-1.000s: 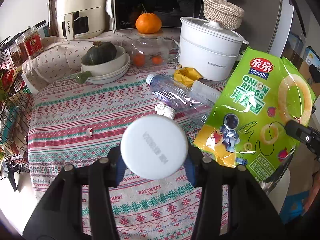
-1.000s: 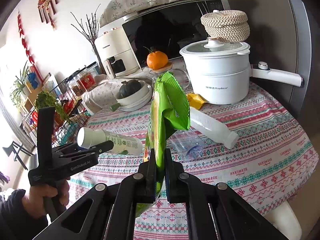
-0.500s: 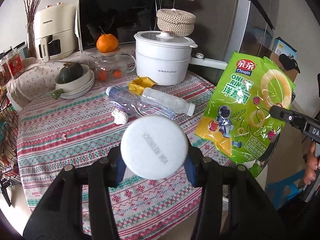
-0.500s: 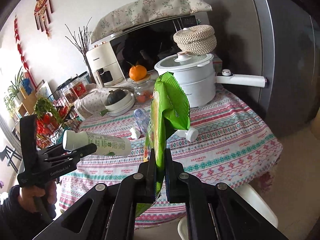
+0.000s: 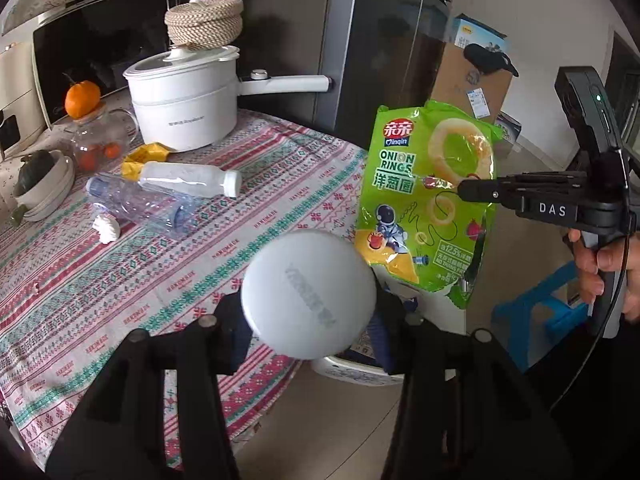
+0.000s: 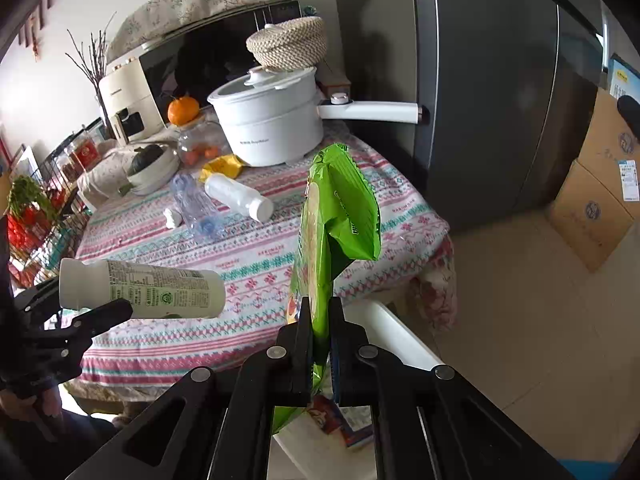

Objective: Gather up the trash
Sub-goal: 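Carry the bag with the right tool into the bin while the left tool drops the bottle there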

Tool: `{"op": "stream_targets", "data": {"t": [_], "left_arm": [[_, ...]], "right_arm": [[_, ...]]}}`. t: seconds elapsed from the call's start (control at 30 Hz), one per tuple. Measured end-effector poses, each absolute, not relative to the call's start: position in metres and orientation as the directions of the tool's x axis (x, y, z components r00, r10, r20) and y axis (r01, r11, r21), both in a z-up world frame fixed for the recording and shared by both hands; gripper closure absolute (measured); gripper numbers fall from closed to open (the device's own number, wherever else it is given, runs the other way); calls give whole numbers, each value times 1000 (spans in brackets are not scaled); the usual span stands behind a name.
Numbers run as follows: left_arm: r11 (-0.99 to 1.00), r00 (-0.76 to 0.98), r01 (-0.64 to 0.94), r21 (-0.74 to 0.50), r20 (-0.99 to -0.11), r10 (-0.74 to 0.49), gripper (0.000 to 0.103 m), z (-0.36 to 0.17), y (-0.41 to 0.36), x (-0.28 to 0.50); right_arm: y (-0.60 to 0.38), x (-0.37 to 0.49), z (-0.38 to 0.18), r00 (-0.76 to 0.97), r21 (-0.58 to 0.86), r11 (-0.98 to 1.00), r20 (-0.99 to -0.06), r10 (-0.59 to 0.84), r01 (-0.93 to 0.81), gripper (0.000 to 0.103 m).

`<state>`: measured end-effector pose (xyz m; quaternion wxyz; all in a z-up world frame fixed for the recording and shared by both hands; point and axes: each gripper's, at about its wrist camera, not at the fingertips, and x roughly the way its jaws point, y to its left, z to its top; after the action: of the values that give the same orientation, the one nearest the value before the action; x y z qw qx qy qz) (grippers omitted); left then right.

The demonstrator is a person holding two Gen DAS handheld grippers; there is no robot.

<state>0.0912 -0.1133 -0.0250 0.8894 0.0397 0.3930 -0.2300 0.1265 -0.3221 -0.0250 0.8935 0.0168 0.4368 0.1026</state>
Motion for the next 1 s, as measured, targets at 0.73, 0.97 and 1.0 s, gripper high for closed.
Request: {"op": "stream_targets", "data": {"t": [0.73,0.97,1.0], "left_arm": [[828,442,557,-59,-823,-356,50,-89,-190,77],[876,499,480,-52,-805,-321,28,-70,-163,81],[884,508,465,-48,-803,-311,26,-69,-158,82]], "right_arm": [[-361,119,-73,467,64,991,-877,112,-116,96],[-355,121,-81,430,59,990,-896,110,-130,96],[-354,121,-83,423,57,990,-900,109,-133,96]]}}
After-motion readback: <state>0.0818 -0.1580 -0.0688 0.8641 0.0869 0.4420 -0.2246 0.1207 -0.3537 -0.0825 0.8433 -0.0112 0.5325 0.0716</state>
